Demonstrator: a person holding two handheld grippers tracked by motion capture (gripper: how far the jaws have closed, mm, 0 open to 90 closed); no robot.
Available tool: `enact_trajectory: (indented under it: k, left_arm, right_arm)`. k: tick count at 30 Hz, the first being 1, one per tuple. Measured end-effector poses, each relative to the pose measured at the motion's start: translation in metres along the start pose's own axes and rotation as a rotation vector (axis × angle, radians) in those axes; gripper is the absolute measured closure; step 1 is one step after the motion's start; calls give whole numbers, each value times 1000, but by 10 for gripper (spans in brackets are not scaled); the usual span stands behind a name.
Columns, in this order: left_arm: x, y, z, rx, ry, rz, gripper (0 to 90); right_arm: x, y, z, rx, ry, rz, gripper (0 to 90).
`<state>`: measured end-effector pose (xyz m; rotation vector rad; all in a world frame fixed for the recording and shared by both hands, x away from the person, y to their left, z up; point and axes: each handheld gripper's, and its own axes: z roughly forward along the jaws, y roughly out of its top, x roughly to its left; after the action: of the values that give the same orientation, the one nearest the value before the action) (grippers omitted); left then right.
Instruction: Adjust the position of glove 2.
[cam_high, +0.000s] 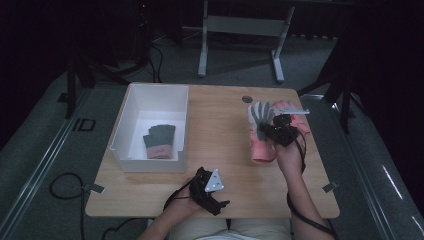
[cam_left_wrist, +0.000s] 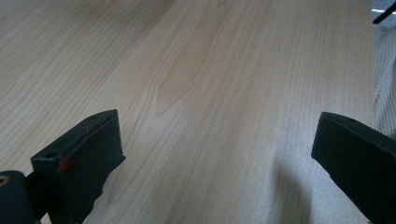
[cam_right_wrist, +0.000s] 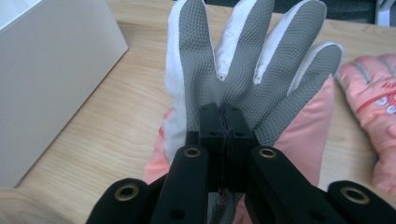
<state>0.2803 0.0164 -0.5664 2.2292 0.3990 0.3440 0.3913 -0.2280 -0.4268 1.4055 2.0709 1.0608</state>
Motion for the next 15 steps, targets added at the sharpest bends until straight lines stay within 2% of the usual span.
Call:
enact_trajectory:
  k: [5, 15]
  left_arm:
    - [-1, 0, -1, -8, -8, 15, 17]
    - [0, -2, -2, -24, -9, 10, 17]
  right_arm:
    - [12, -11, 13, 29, -23, 4, 885]
    - [21, -31, 60, 131, -22, 32, 885]
